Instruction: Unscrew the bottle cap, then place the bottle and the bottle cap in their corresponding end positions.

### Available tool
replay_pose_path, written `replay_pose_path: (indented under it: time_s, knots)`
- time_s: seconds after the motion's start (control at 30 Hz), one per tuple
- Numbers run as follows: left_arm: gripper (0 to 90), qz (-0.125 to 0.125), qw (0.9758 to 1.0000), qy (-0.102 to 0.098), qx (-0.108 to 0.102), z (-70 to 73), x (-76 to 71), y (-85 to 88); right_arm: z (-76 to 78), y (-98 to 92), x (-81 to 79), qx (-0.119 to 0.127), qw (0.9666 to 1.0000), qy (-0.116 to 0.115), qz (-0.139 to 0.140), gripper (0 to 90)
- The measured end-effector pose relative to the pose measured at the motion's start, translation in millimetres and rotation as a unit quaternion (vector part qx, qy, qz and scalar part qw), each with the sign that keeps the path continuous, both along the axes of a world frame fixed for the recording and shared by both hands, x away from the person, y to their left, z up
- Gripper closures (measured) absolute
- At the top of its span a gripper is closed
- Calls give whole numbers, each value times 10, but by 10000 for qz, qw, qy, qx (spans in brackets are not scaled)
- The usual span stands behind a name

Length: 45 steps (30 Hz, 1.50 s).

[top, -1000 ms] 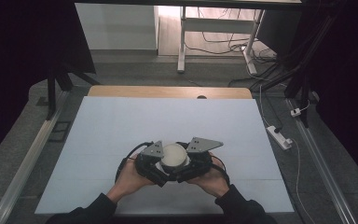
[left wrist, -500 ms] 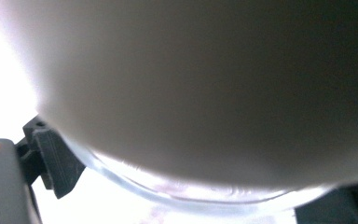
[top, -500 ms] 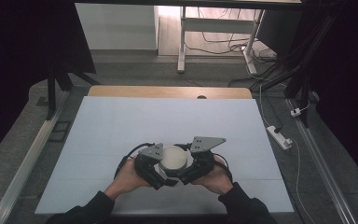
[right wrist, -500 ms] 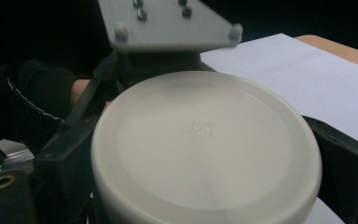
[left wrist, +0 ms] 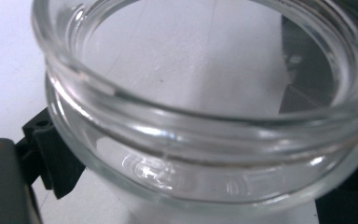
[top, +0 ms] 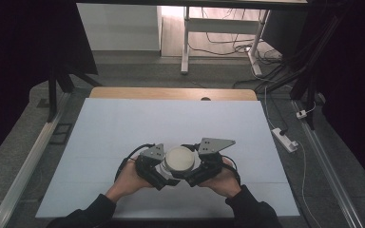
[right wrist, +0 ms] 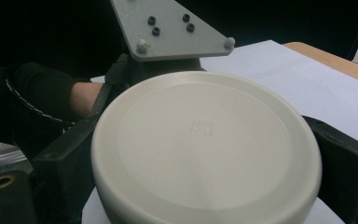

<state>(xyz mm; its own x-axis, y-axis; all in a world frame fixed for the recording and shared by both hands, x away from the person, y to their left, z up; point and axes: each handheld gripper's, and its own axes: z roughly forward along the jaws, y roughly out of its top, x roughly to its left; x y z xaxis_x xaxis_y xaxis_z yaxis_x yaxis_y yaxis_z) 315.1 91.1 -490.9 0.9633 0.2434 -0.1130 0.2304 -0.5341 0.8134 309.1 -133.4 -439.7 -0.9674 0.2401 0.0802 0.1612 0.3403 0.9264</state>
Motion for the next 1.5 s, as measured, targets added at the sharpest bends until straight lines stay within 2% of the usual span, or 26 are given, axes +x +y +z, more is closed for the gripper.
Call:
replay_pose_path:
  time_s: [0.67, 0.97, 1.5]
  knots:
    - [78, 554, 9984, -54, 63, -2, 131, 120, 45, 0, -106, 7, 10000, 14, -11, 73]
    - [78, 750, 9971, -132, 45, 59, 211, 184, 40, -3, -169, 1, 10000, 59, 22, 73]
    - [78, 938, 9953, -225, -20, 103, 351, 203, -21, -1, -232, -98, 9998, 191, -3, 73]
